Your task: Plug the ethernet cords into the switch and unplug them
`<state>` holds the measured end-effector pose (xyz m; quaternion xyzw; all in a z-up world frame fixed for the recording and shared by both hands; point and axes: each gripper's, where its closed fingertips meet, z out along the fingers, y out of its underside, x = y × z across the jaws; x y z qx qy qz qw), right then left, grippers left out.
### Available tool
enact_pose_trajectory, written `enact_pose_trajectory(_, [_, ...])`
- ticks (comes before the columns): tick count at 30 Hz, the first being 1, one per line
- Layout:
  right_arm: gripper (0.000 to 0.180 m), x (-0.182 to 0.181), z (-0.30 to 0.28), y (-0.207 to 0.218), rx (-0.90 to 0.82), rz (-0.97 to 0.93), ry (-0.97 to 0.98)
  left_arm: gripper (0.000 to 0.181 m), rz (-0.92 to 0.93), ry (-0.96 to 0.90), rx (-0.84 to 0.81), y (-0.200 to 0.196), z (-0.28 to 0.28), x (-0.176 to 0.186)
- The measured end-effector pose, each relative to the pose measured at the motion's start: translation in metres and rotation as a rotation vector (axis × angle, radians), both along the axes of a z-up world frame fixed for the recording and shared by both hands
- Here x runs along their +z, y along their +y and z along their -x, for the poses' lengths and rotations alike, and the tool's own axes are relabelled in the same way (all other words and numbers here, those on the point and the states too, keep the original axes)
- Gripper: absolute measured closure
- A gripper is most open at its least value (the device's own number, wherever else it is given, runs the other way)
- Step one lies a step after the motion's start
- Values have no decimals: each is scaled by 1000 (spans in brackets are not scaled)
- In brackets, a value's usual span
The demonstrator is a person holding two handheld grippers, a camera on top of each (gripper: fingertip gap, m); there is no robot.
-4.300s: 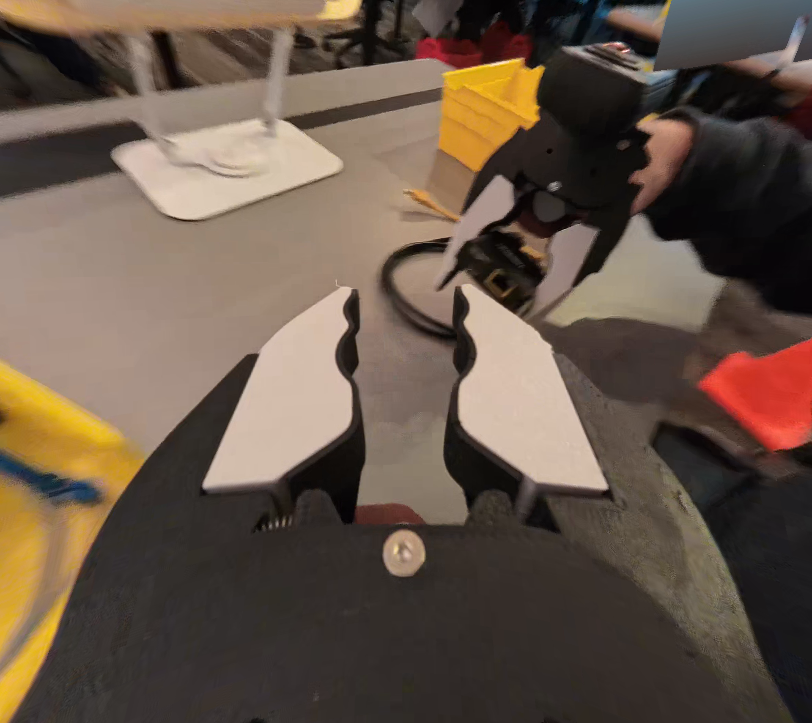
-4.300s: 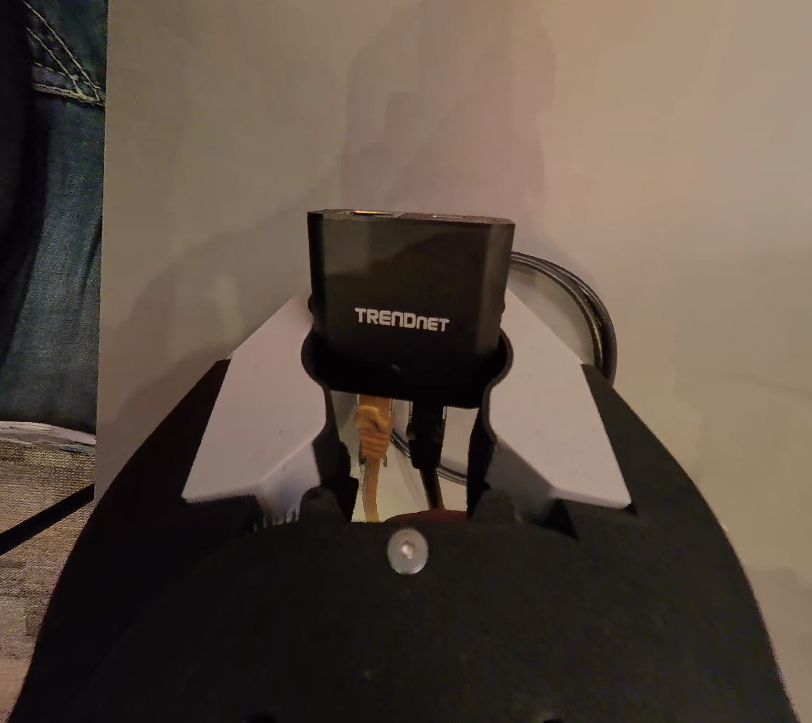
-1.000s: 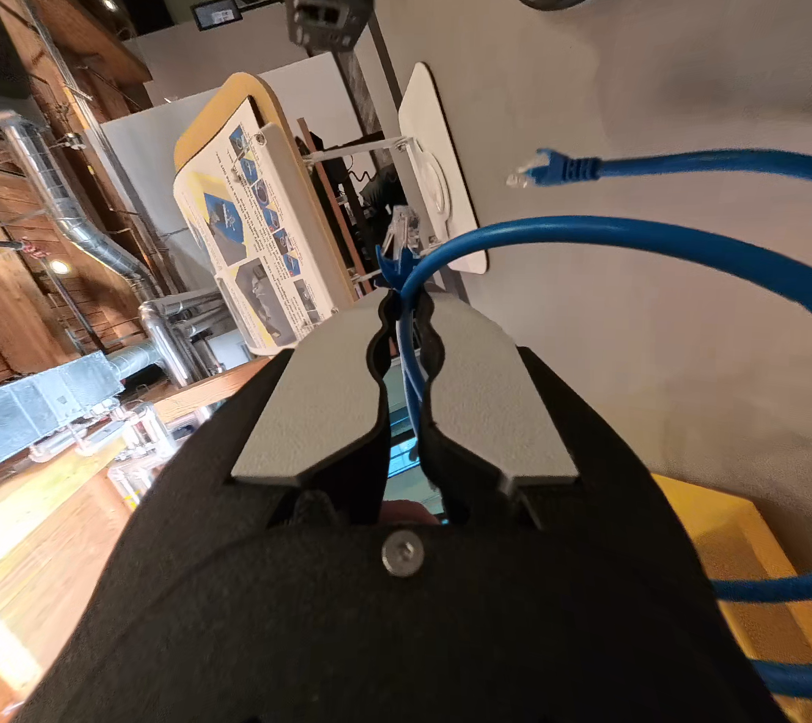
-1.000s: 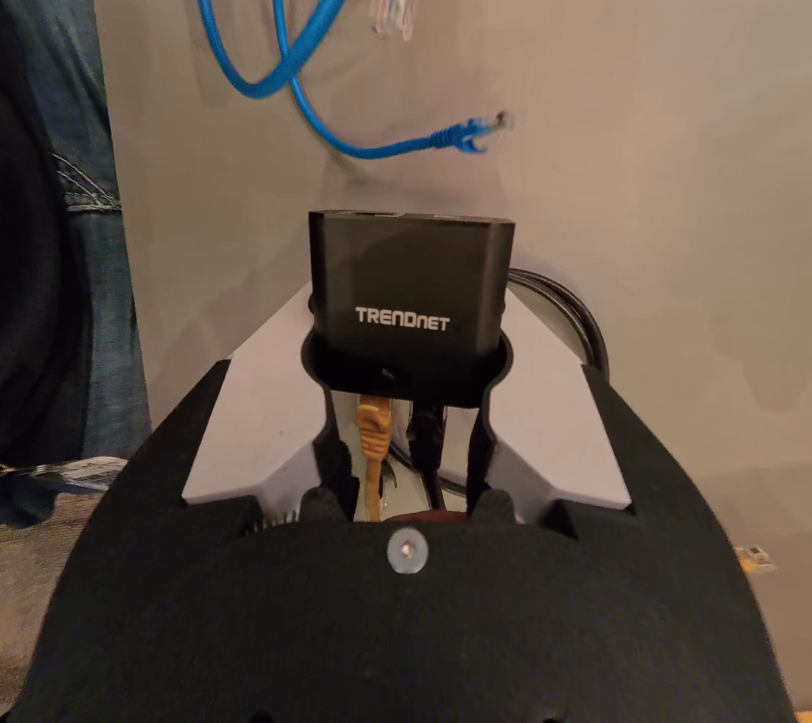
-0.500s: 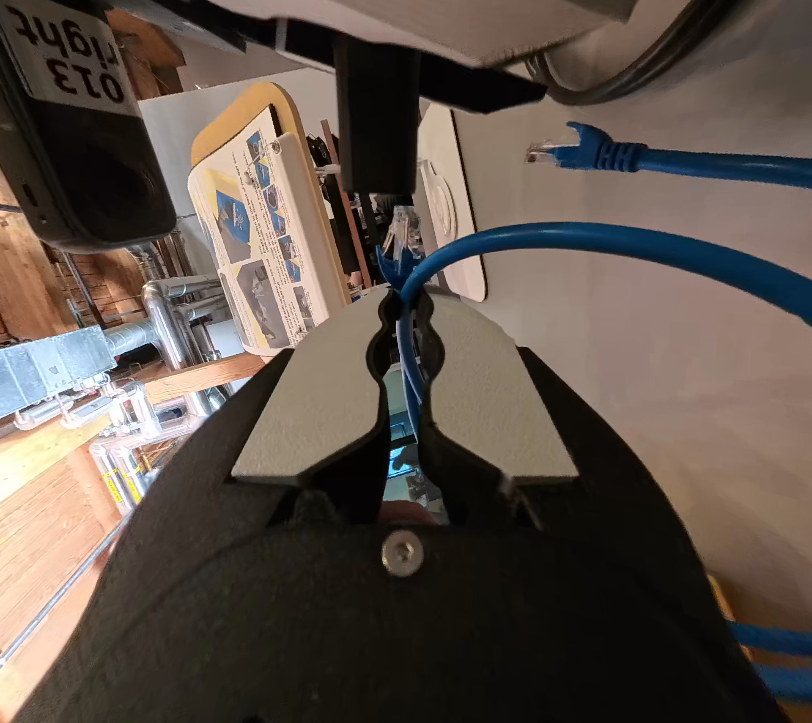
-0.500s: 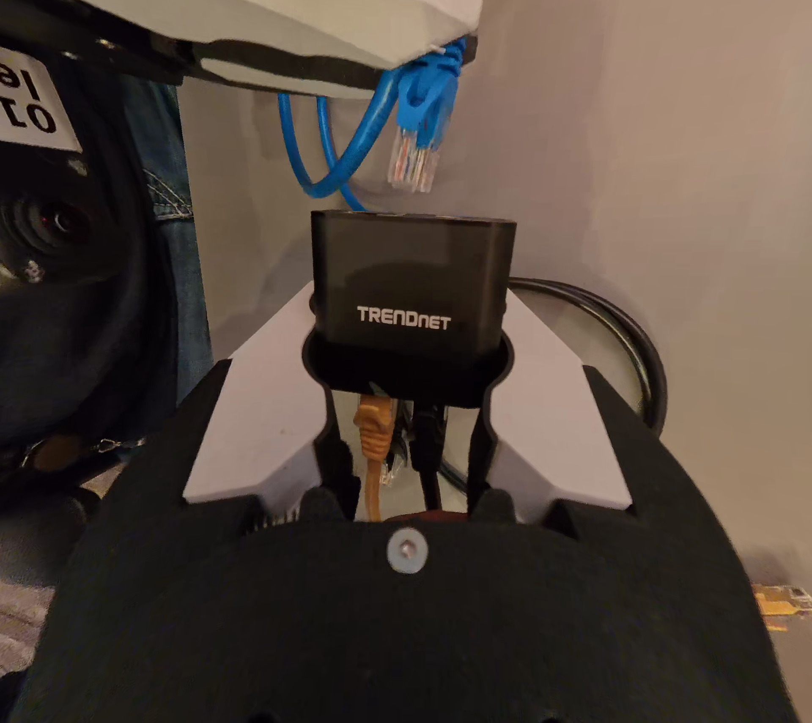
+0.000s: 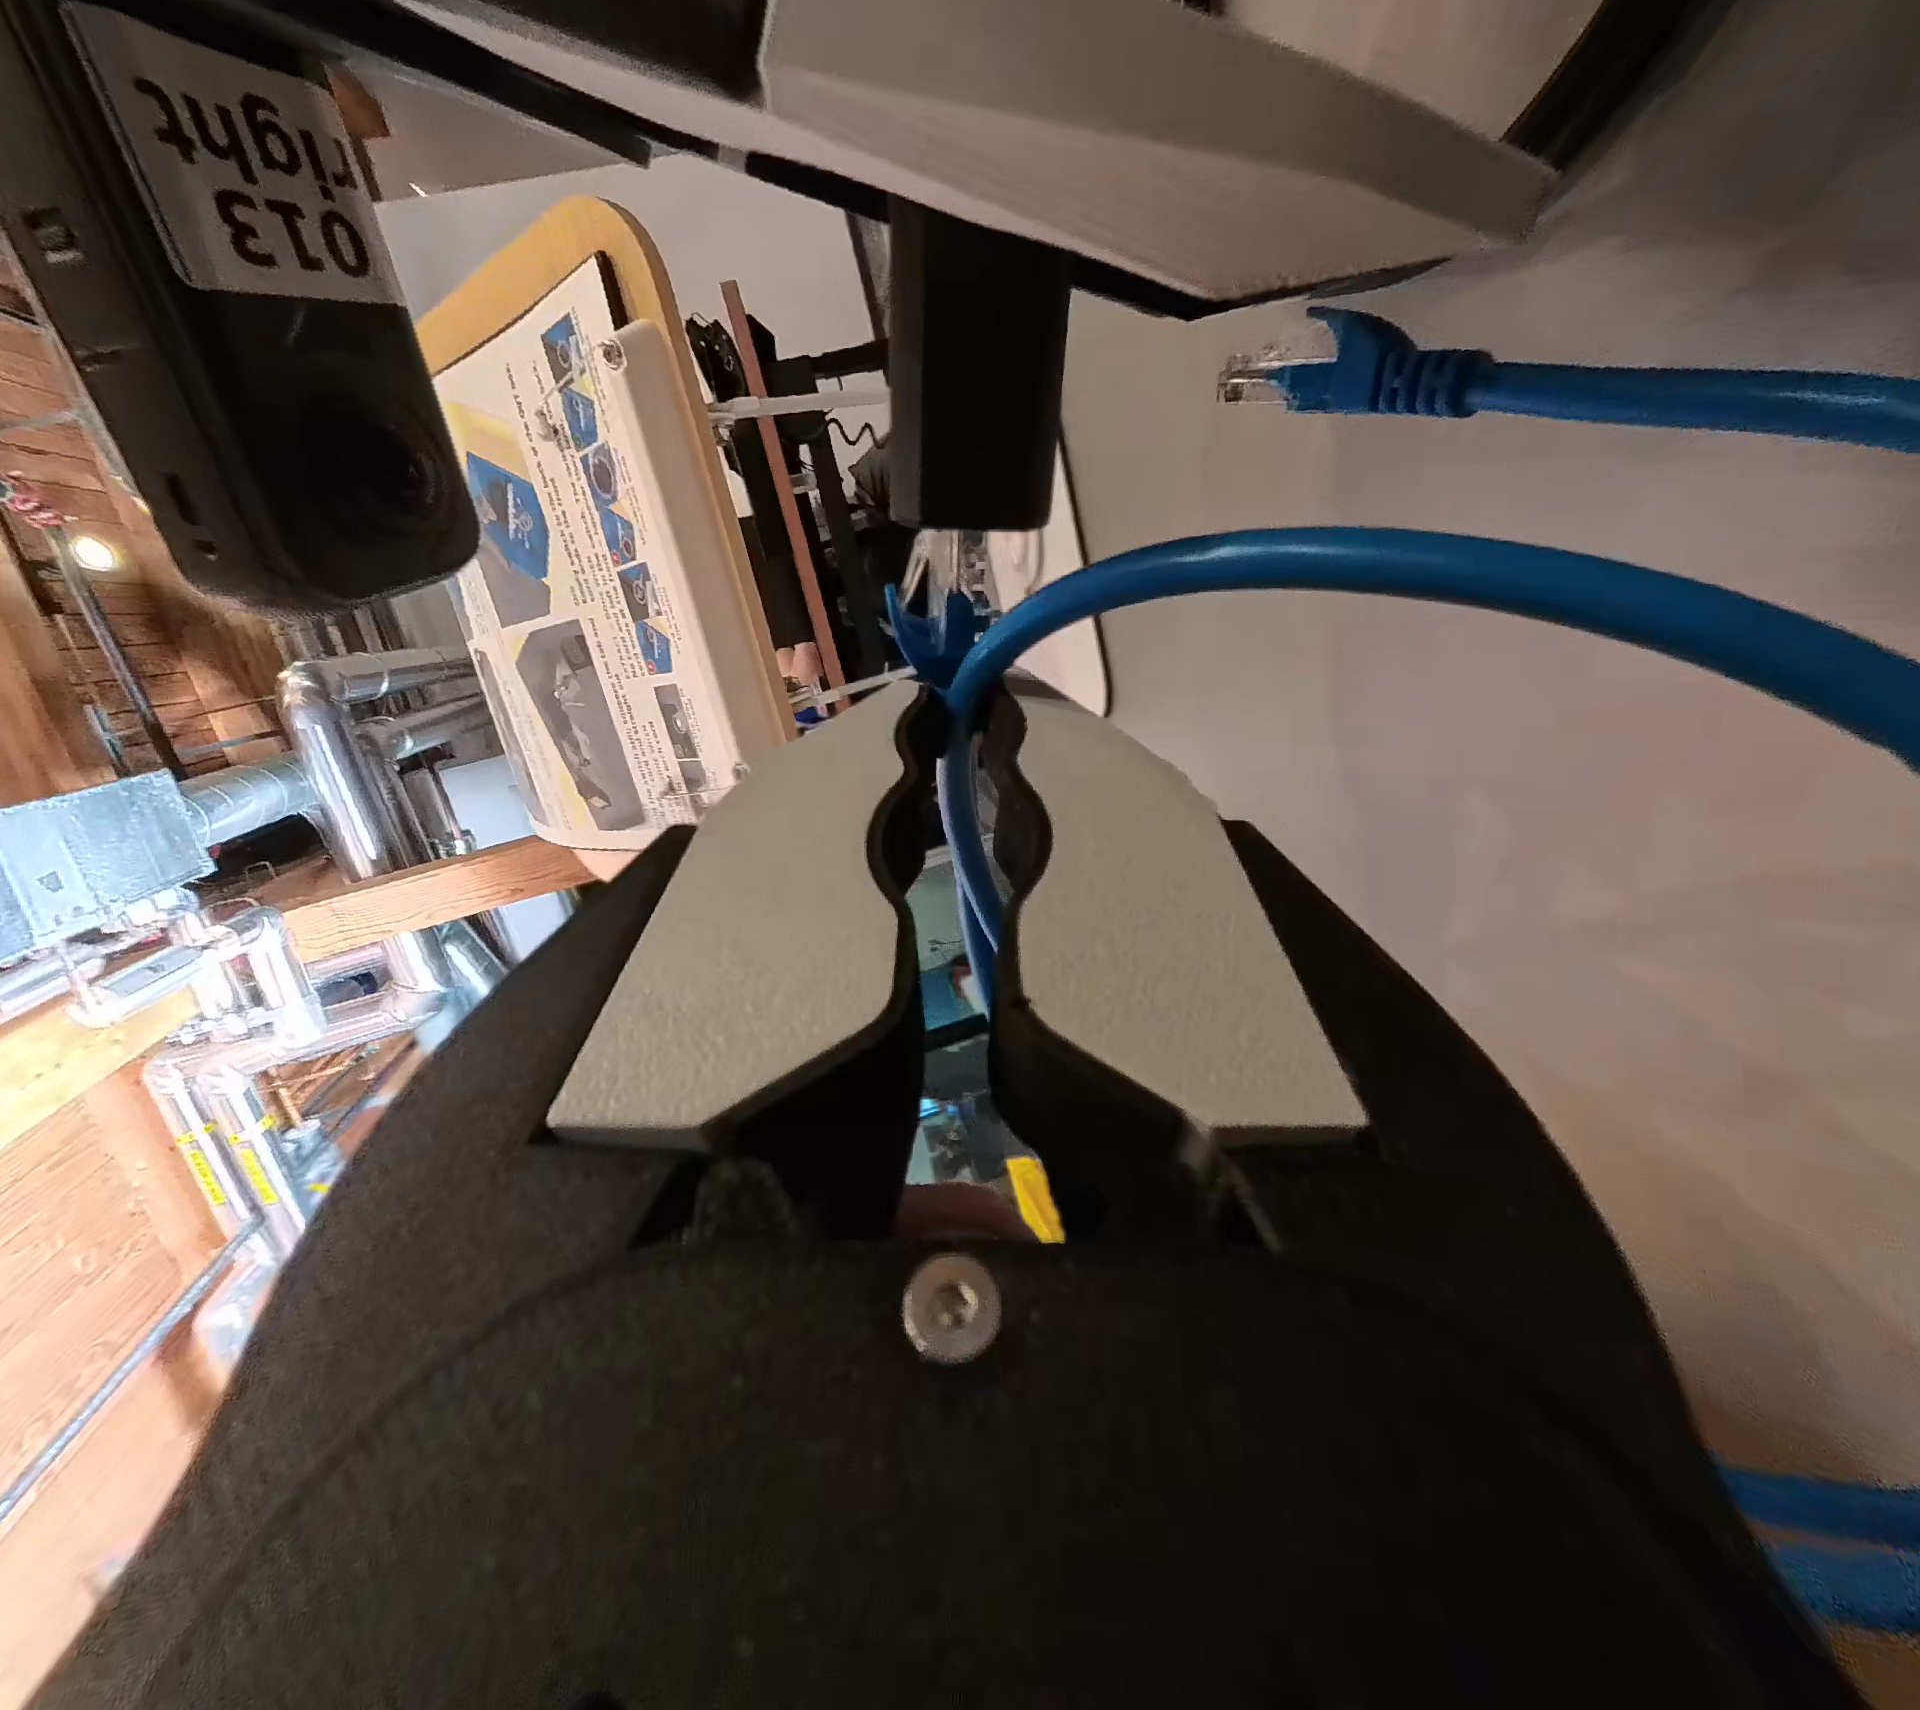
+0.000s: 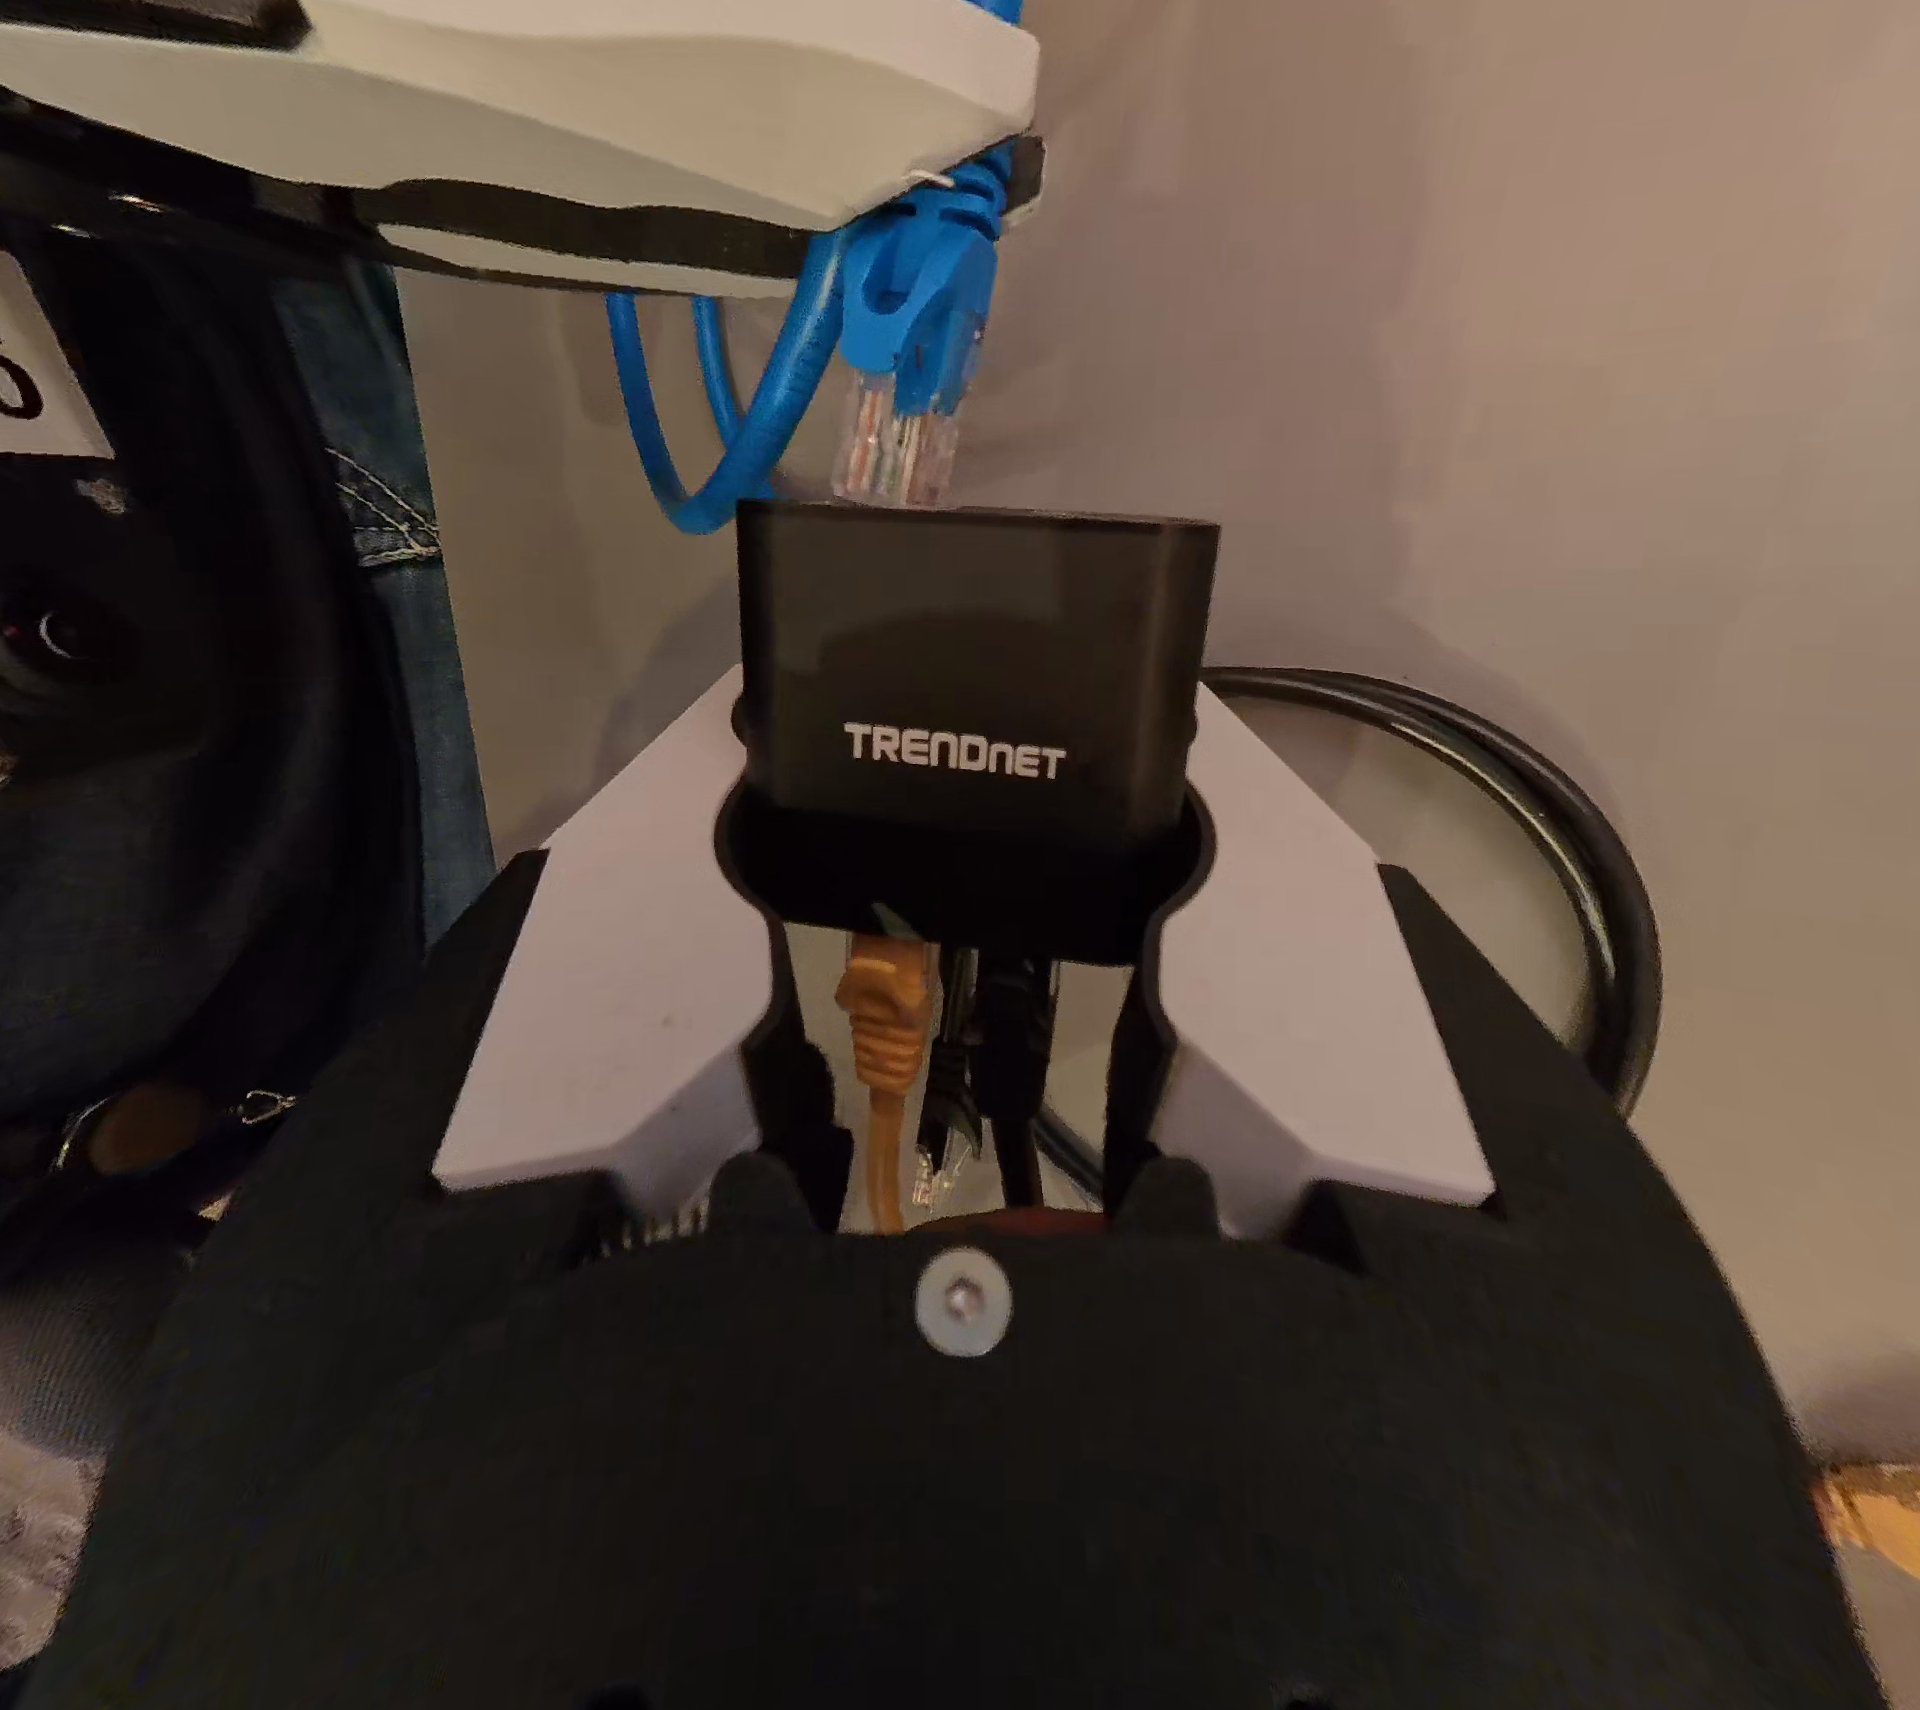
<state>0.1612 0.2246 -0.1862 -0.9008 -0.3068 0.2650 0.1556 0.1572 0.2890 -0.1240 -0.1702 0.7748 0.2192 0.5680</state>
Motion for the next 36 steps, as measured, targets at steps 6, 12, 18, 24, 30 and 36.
enact_pose_trajectory(6, [107,-9,-1,-1,-25,32,-16,173,20,29,16,0,-1,-11])
enact_pose_trajectory(12, [108,-12,-5,6,-83,51,-19,173,25,47,36,0,-3,-16])
enact_pose_trajectory(18, [108,-14,-6,7,-71,37,-56,174,33,38,40,0,-5,-17])
enact_pose_trajectory(24, [110,-21,-2,2,-25,57,-90,174,23,-10,20,-9,-12,0])
enact_pose_trajectory(30, [110,-15,-4,5,-45,40,-86,174,0,37,17,-5,-5,-12])
enact_pose_trajectory(36, [110,-16,-8,7,-41,43,-140,175,-6,53,18,-5,-5,-19])
